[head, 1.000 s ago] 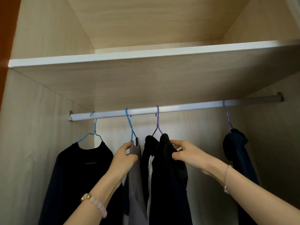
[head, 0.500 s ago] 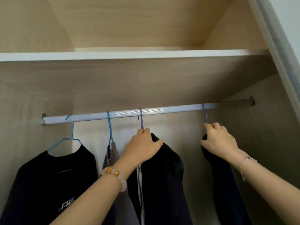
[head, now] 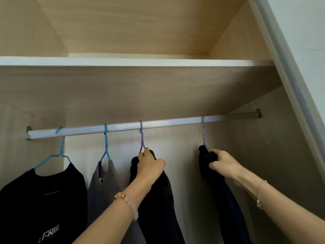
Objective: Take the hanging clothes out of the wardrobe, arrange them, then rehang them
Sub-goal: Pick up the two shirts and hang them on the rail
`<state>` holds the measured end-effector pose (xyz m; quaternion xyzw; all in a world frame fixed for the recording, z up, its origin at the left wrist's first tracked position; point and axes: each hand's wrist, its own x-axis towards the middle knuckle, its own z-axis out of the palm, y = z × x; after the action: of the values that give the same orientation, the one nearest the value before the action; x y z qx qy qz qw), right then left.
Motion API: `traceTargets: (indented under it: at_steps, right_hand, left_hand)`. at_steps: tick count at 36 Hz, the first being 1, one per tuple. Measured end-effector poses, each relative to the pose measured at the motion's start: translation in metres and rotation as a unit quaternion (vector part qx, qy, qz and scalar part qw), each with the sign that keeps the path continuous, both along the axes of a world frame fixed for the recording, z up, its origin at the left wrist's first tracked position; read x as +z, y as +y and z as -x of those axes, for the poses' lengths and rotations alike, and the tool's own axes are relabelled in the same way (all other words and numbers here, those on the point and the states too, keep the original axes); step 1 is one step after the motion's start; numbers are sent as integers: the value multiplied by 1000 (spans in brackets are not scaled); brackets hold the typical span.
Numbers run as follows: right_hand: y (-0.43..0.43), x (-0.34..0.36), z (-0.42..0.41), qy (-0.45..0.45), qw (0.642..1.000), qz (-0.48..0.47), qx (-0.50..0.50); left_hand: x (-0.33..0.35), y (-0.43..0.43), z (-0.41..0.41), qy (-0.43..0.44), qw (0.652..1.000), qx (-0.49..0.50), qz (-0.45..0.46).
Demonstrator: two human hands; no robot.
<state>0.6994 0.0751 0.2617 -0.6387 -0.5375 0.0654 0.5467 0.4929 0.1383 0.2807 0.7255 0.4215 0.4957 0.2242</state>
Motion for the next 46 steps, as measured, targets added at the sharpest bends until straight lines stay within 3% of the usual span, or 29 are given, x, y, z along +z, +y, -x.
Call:
traceTargets:
  at_steps: [12, 25, 32, 39, 46]
  right_hand:
    - [-14, 0, 35, -41, 992, -1, 116]
    - [-11, 3, 47, -52, 988, 11, 148]
    - [-4, -1, 55, -71, 988, 3, 134]
    - [1, -2, 53, -79, 988, -2, 129]
    - [4, -6, 48, -98, 991, -23, 86]
  left_hand:
    - [-6, 7, 5, -15, 1000, -12, -7]
    - [-5, -2, 12, 1, 1000, -19, 0]
    - [-4, -18, 30, 53, 995, -2, -81]
    - [8, -29, 83, 110, 951, 170, -233]
    - [16, -22, 139, 202, 929, 288, -111]
